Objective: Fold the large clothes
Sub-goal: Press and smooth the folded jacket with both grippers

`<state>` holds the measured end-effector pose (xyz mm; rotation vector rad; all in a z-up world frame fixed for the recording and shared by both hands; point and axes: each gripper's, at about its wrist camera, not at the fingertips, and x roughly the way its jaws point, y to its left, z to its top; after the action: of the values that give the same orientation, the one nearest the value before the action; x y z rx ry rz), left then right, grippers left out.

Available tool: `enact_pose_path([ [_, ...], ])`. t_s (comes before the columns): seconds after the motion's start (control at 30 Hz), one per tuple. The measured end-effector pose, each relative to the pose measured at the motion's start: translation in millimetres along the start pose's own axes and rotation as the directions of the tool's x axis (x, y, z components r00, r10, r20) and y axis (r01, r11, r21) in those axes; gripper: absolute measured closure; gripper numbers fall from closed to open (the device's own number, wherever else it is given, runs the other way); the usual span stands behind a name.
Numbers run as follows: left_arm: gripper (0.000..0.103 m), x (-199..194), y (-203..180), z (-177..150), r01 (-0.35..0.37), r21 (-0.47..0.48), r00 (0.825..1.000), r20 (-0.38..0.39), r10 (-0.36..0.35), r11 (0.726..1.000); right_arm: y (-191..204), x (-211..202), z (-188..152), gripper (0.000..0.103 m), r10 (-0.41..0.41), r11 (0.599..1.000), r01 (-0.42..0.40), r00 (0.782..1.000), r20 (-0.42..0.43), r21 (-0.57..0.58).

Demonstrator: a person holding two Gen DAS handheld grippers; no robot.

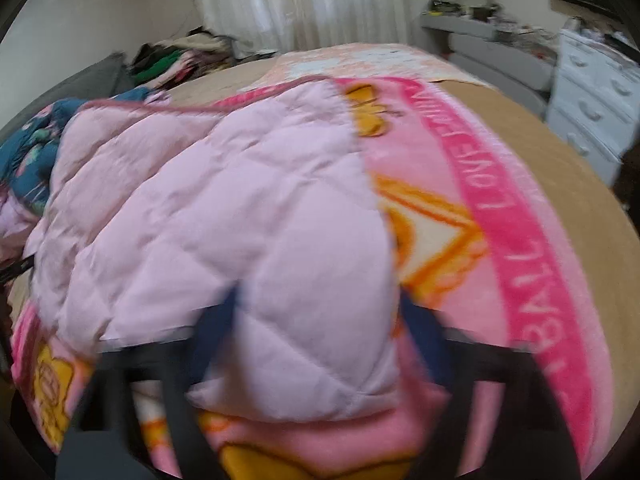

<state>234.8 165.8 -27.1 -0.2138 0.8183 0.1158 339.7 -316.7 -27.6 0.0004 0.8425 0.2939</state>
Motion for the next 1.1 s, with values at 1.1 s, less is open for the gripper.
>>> enact_pose_path([
  [1.1,0.077,50,-16,87,-0.193,0.015,0.981,0.036,0.193,0.981,-23,45,83,0.055,-0.108,0.977,0.104,0.994,0.007,0.187],
])
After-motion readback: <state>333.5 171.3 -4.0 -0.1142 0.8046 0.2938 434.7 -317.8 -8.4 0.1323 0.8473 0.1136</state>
